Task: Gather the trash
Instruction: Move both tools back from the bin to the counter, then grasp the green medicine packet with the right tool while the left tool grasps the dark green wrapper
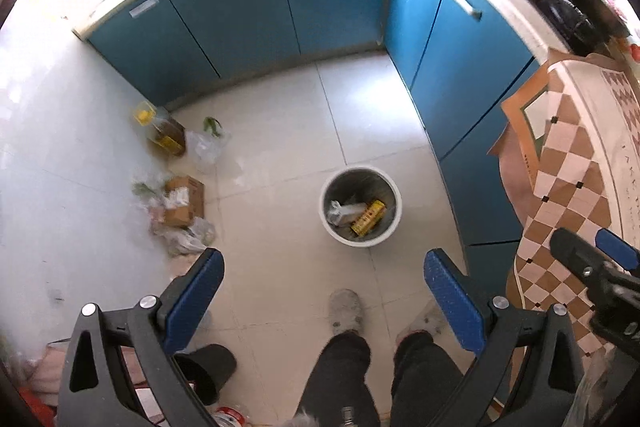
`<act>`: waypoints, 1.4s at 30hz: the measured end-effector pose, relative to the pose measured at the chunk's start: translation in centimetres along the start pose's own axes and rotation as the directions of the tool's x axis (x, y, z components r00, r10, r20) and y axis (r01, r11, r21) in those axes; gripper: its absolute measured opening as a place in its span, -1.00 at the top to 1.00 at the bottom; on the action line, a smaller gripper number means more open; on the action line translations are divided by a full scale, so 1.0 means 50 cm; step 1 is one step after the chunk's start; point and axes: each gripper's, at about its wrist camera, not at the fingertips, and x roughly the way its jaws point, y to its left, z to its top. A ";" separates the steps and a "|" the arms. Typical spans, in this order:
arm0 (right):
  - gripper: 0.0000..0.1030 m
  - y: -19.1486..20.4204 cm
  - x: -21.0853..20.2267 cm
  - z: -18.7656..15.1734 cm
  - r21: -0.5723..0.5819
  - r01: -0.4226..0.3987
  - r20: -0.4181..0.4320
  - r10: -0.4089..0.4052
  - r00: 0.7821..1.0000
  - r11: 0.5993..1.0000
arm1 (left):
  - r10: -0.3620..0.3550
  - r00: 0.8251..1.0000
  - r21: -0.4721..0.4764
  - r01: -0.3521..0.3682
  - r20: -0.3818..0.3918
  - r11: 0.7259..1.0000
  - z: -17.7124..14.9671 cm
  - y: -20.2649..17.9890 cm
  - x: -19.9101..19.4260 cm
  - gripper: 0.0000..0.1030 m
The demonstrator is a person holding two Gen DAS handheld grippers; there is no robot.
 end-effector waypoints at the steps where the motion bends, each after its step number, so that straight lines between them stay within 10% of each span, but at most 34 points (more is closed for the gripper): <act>1: -1.00 0.000 -0.018 -0.004 0.016 -0.021 0.011 0.021 1.000 1.000 | -0.001 1.000 0.005 0.001 0.021 1.000 0.002 -0.003 -0.019 -0.98; 9: -1.00 -0.100 -0.178 -0.016 0.168 -0.156 0.151 0.131 0.980 0.973 | -0.012 0.953 0.122 -0.026 0.302 0.992 0.067 -0.123 -0.201 -1.00; 17: -1.00 -0.406 -0.324 -0.107 0.461 -0.098 0.269 -0.034 0.963 0.882 | -0.103 0.936 0.385 -0.038 0.338 0.922 0.078 -0.442 -0.265 -1.00; 24: -1.00 -0.764 -0.405 -0.368 0.823 0.080 0.123 -0.313 0.942 0.563 | -0.187 0.952 0.624 -0.005 0.242 0.782 -0.040 -0.757 -0.256 -1.00; 30: -0.95 -0.965 -0.352 -0.589 0.934 0.196 -0.096 -0.319 0.943 0.299 | -0.143 0.978 0.747 -0.021 0.154 0.665 -0.139 -0.929 -0.198 -1.00; 35: -0.74 -1.020 -0.275 -0.646 0.930 0.253 -0.175 -0.285 0.942 0.265 | -0.131 0.978 0.812 -0.057 0.162 0.581 -0.210 -1.027 -0.188 -1.00; 38: -0.63 -1.017 -0.260 -0.622 0.889 0.319 -0.199 -0.348 0.916 0.329 | -0.138 0.977 0.840 -0.062 0.161 0.539 -0.244 -1.068 -0.192 -1.00; 42: 0.29 -1.005 -0.277 -0.589 0.838 0.340 -0.142 -0.431 0.891 0.426 | -0.160 0.976 0.879 -0.057 0.149 0.474 -0.293 -1.121 -0.202 -1.00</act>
